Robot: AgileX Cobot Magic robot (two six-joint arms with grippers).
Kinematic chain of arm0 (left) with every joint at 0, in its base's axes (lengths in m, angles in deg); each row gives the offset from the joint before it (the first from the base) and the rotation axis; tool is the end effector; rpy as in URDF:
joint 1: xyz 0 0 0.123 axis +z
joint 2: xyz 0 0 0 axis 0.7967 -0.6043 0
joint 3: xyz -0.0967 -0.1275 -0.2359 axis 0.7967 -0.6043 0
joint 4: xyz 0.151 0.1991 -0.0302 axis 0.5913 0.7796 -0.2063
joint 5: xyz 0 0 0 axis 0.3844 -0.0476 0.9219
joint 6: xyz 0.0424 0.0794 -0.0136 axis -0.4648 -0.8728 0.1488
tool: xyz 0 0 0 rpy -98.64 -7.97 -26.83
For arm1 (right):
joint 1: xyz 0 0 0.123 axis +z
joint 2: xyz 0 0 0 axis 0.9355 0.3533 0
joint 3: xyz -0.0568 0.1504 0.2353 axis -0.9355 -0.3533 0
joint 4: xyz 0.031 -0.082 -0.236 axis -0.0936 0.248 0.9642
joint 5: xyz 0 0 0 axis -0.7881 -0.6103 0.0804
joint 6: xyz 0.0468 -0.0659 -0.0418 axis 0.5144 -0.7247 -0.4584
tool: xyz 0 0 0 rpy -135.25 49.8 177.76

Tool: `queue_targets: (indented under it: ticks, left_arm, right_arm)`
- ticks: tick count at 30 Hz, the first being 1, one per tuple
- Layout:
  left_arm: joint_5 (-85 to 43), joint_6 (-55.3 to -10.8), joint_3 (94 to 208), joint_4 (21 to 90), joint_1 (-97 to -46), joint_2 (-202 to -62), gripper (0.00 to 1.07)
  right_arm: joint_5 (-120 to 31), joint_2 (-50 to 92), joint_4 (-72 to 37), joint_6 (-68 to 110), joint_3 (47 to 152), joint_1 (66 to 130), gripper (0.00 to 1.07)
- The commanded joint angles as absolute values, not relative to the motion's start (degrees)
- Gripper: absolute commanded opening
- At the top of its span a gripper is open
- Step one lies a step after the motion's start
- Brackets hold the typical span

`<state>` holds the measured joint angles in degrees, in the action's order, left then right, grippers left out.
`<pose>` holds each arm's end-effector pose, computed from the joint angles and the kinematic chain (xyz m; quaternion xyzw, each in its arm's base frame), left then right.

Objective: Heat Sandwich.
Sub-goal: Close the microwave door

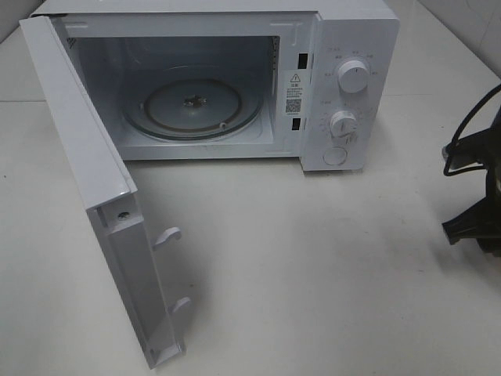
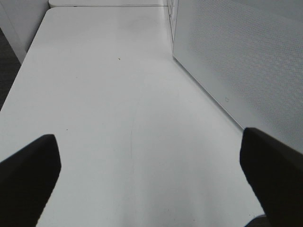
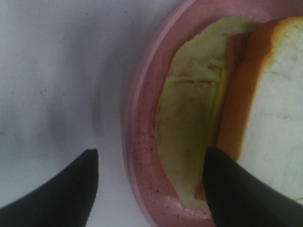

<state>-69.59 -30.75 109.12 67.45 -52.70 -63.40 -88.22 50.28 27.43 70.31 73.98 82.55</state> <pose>-0.0049 -0.0041 0.2781 0.0110 0.8485 -0.0185 0.5287 0.2673 0.0201 0.1361 -0.0333 0.9690 -0.2188 0.1102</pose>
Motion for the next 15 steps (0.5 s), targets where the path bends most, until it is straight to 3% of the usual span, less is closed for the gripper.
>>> queue_targets:
  ticks: [1, 10, 15]
  left_arm:
    - [-69.02, -30.87, 108.78, 67.39, -52.93, -61.80, 0.98]
    - [-69.02, -30.87, 108.78, 67.39, -52.93, -61.80, 0.98]
    - [-69.02, -30.87, 108.78, 67.39, -52.93, -61.80, 0.98]
  right_arm:
    - [-89.02, 45.18, 23.14, 65.67, 74.33, 82.14, 0.67]
    - [-88.45, 32.98, 11.79, 49.85, 74.33, 82.14, 0.68]
    - [-88.51, 25.87, 0.91, 40.34, 74.33, 82.14, 0.76]
